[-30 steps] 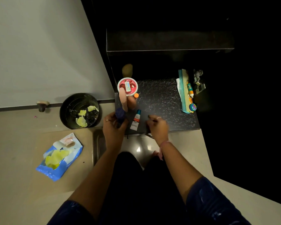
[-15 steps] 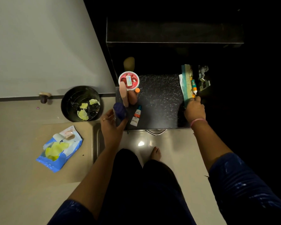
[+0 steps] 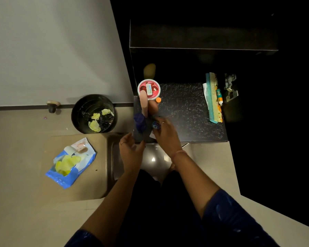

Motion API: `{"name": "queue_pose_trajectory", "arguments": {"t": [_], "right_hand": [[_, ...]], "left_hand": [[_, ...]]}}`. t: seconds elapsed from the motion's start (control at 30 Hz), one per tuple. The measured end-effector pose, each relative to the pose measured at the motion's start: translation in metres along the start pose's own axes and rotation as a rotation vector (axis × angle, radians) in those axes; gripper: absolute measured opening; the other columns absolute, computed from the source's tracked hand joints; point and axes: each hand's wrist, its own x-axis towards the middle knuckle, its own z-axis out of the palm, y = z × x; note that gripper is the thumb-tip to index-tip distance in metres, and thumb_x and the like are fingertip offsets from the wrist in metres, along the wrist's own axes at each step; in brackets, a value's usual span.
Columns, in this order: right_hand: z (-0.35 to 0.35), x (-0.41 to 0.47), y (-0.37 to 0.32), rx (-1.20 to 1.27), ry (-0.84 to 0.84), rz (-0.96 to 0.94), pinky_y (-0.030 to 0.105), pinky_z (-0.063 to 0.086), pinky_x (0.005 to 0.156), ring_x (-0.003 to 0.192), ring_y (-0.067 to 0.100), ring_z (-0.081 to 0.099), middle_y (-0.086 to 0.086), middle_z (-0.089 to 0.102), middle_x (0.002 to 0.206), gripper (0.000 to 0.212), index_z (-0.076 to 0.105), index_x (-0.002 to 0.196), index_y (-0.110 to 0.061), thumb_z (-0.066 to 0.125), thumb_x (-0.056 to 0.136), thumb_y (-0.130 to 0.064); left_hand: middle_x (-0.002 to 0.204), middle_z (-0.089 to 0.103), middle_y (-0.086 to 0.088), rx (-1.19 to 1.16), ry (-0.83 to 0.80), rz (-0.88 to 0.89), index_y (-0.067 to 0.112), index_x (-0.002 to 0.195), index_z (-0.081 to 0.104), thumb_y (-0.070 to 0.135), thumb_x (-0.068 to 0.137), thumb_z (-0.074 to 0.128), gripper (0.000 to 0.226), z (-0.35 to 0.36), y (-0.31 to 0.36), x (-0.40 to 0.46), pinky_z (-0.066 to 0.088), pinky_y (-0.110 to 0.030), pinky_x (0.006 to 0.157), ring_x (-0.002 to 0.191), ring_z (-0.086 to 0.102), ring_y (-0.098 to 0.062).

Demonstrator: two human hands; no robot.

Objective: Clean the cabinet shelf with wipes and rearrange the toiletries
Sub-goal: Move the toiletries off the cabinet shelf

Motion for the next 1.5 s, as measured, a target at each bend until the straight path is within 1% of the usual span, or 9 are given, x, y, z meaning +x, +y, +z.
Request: {"name": "queue_pose_trajectory", "arguments": {"t": [0.23,0.37,0.57,0.73,0.87,0.97,1.03,1.17,1.5], "right_hand": [[0.010,0.006,-0.005,0.109,0.051,0.042,0.030,0.045,0.096,0.110,0.025,0.055,0.012,0.056,0.122,0.033,0.055,0.123,-0.010,0.055,0.090,-0.006],[-0.020,0.001,0.016,0.070,0.276,0.186,0.022,0.037,0.099,0.113,0.022,0.053,0.010,0.054,0.124,0.027,0.060,0.118,-0.010,0.052,0.092,-0.006],[-0.080,0.008,0.068,-0.090,0.535,0.417,0.036,0.040,0.106,0.124,0.029,0.047,0.014,0.047,0.132,0.036,0.051,0.128,-0.006,0.054,0.092,-0.012],[-0.114,0.026,0.093,-0.214,0.429,0.353,0.036,0.040,0.106,0.125,0.031,0.045,0.016,0.040,0.139,0.047,0.039,0.137,0.000,0.052,0.092,-0.006],[-0.127,0.045,0.102,-0.313,0.269,0.314,0.040,0.035,0.109,0.130,0.036,0.038,0.018,0.029,0.147,0.057,0.026,0.144,0.002,0.047,0.091,0.000],[-0.129,0.056,0.106,-0.429,0.198,0.319,0.040,0.038,0.104,0.127,0.038,0.041,0.019,0.029,0.147,0.059,0.023,0.144,0.003,0.046,0.090,0.002],[-0.129,0.062,0.108,-0.500,0.189,0.323,0.040,0.045,0.096,0.120,0.038,0.048,0.020,0.033,0.143,0.056,0.023,0.144,0.004,0.043,0.092,0.002],[-0.132,0.073,0.109,-0.602,0.169,0.360,0.040,0.051,0.086,0.111,0.036,0.054,0.021,0.034,0.138,0.051,0.017,0.145,0.006,0.034,0.097,0.000],[-0.134,0.083,0.117,-0.671,0.121,0.297,0.032,0.054,0.079,0.103,0.028,0.057,0.018,0.039,0.126,0.039,0.040,0.133,-0.001,0.042,0.095,-0.002]], "left_hand": [[0.105,0.060,0.001,-0.009,-0.017,-0.151,0.013,0.120,0.048,0.011,0.080,0.070,0.045,0.001,-0.015,-0.017,0.045,-0.016,0.071,0.091,0.059,-0.009],[0.104,0.064,-0.003,-0.018,-0.107,-0.185,0.016,0.106,0.054,0.013,0.081,0.068,0.030,0.016,-0.013,-0.024,0.051,-0.032,0.084,0.094,0.062,-0.017],[0.096,0.069,-0.010,-0.015,-0.273,-0.137,0.018,0.093,0.062,0.018,0.079,0.068,0.016,0.061,0.005,-0.037,0.052,-0.038,0.080,0.087,0.065,-0.026],[0.087,0.065,-0.009,-0.052,-0.335,-0.074,0.009,0.093,0.062,0.010,0.081,0.065,0.012,0.109,0.033,-0.041,0.048,-0.034,0.081,0.079,0.059,-0.019],[0.067,0.048,-0.022,0.051,-0.393,0.002,0.005,0.066,0.053,0.022,0.075,0.060,0.020,0.154,0.049,-0.026,0.046,-0.036,0.069,0.068,0.046,-0.014],[0.055,0.038,-0.008,0.128,-0.492,0.016,0.011,0.056,0.039,0.012,0.085,0.057,0.034,0.186,0.072,-0.018,0.033,-0.015,0.053,0.059,0.036,-0.013],[0.063,0.053,-0.003,0.119,-0.507,-0.008,0.008,0.063,0.052,0.011,0.088,0.056,0.025,0.207,0.084,-0.012,0.036,-0.009,0.053,0.062,0.047,-0.013],[0.112,0.066,-0.018,0.018,-0.434,-0.076,-0.002,0.112,0.061,0.013,0.088,0.053,0.029,0.241,0.100,-0.003,0.053,-0.034,0.087,0.102,0.064,-0.029],[0.120,0.063,-0.018,-0.014,-0.407,-0.205,-0.003,0.121,0.058,0.018,0.092,0.052,0.036,0.276,0.112,0.018,0.043,-0.022,0.074,0.108,0.061,-0.029]]}}
